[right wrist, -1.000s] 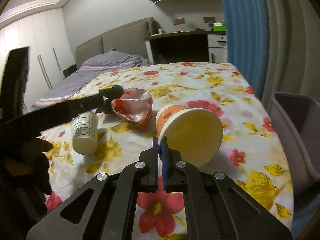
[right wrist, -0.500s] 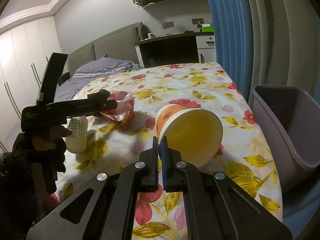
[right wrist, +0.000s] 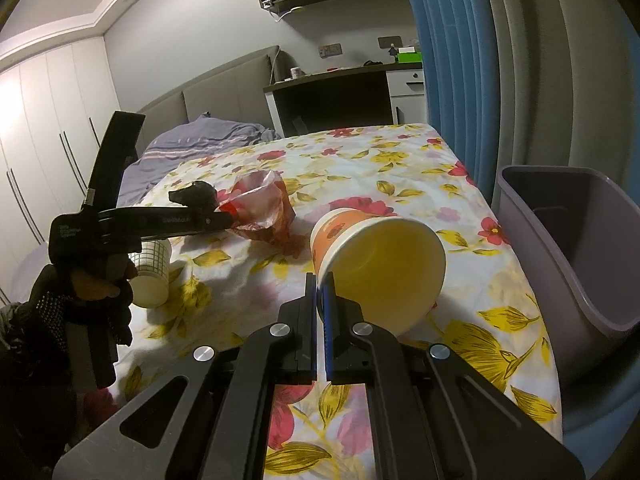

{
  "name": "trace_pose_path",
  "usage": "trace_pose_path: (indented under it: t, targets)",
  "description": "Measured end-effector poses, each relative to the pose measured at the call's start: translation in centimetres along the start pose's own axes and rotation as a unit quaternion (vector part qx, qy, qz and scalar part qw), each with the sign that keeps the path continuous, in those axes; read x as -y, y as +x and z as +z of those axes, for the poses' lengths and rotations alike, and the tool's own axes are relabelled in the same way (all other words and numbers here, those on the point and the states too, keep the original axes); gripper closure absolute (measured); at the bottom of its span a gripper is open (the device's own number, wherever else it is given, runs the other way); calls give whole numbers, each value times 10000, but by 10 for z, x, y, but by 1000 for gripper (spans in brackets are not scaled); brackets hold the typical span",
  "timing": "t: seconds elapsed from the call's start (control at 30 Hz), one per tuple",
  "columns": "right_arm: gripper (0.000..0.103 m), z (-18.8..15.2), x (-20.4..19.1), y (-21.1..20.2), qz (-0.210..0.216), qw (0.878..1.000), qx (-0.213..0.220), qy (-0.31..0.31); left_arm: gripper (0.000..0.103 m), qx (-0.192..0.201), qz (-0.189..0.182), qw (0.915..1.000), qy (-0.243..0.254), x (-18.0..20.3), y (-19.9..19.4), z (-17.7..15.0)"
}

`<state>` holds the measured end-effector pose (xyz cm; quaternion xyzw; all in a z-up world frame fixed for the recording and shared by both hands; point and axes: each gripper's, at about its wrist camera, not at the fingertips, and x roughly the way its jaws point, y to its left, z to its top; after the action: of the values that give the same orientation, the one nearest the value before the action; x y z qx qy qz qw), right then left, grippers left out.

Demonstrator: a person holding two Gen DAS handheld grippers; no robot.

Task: Collect trash
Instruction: 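Carry the orange cup and red plastic bag over the grey bin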

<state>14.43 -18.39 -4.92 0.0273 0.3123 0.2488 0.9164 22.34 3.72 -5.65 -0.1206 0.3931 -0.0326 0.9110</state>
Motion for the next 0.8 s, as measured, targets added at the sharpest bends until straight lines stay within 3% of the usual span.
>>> trace_pose_path:
  t: [0.37,0.8]
  targets:
    - [99,2,2,-11,-64,9999,123,41,99,393,-184,9989,182,16,-28,0]
    - [99,6,14,-41,-304,9985,427,177,99,704,-426,9948,604,66,-57,-1]
